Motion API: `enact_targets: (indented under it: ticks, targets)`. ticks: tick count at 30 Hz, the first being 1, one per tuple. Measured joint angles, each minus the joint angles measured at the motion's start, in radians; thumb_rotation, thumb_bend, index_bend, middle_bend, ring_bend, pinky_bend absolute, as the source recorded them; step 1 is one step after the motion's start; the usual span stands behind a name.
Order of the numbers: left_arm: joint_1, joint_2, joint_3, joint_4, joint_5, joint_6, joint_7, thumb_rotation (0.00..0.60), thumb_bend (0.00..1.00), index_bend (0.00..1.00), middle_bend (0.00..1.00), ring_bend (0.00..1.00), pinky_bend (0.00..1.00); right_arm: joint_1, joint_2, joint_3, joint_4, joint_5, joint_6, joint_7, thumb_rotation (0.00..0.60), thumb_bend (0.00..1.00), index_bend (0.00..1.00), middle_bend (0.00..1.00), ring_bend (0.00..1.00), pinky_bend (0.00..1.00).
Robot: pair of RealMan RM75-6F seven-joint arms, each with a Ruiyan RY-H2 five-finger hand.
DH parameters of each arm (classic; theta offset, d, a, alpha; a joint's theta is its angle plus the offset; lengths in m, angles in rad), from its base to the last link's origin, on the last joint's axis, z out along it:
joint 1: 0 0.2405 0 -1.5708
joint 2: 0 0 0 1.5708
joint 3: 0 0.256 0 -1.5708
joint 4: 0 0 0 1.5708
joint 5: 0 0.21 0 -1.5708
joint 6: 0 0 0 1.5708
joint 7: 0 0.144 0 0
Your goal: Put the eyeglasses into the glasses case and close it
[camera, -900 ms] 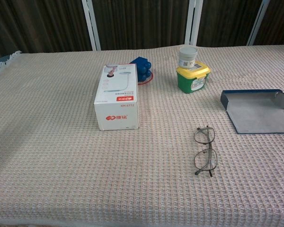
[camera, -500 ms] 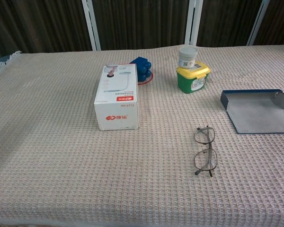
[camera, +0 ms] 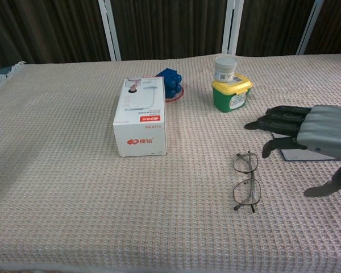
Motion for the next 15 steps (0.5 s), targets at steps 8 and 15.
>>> enact_targets:
  ticks: [8,15]
  targets:
    - [0.0,0.0,-0.002,-0.002,-0.006,-0.001,0.004,0.6,0.39,0.0,0.0,0.0,0.12,0.067,-0.032,-0.025,0.01,-0.02,-0.042,-0.026,0.6,0.3,0.47,0.0,0.0,0.0]
    - [0.004,0.002,-0.002,-0.001,-0.005,0.008,-0.001,0.6,0.39,0.0,0.0,0.0,0.12,0.099,-0.036,-0.028,-0.011,0.001,-0.073,-0.046,0.6,0.33,0.49,0.0,0.0,0.0]
